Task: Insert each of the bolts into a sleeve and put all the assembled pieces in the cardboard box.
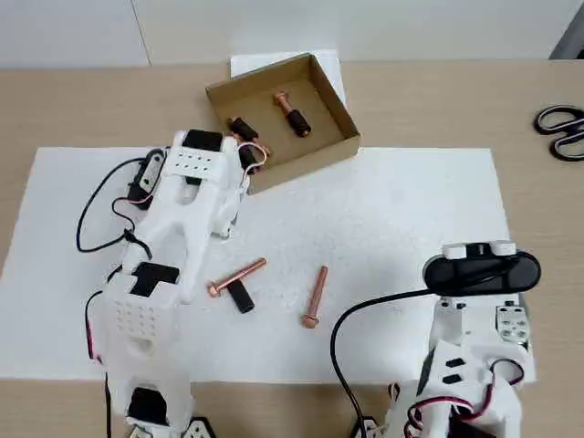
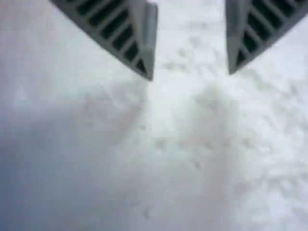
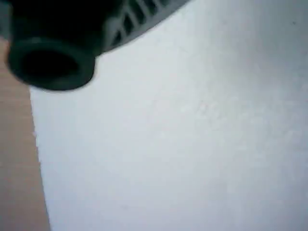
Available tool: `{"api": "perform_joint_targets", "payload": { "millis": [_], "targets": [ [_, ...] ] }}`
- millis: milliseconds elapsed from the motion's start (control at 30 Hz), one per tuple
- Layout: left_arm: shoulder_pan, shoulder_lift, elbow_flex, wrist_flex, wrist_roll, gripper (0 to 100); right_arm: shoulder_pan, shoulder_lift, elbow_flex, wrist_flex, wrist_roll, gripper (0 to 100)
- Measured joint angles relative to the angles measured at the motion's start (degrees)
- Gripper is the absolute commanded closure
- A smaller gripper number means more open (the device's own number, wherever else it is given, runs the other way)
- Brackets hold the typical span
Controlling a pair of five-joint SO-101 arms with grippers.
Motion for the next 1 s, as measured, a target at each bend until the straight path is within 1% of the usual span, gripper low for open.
{"api": "perform_joint_targets", "payload": {
  "millis": [267,333,433,567,633,700,800,867,1000],
  "targets": [
    [0.0,0.0,-9.0,7.6,-0.4,90,0.0,0.0,0.0,0.0,0.0,99.1],
    [0.2,0.0,-9.9,7.9,-2.5,90,0.0,0.0,0.0,0.0,0.0,99.1],
    [1.4,-0.9,-9.8,8.1,-7.7,90,0.0,0.0,0.0,0.0,0.0,99.1],
    [3.4,-5.5,-8.4,8.3,-8.2,90,0.0,0.0,0.0,0.0,0.0,99.1],
    [4.8,-8.0,-7.4,8.3,-10.4,90,0.0,0.0,0.0,0.0,0.0,99.1],
    [6.6,-10.6,-5.5,8.3,-15.8,90,0.0,0.0,0.0,0.0,0.0,99.1],
    [9.0,-14.4,-3.2,8.3,-28.7,90,0.0,0.0,0.0,0.0,0.0,99.1],
    [8.9,-16.4,-1.9,8.3,-38.2,90,0.0,0.0,0.0,0.0,0.0,99.1],
    [6.2,-17.9,3.1,8.3,-57.7,90,0.0,0.0,0.0,0.0,0.0,99.1]
  ]
}}
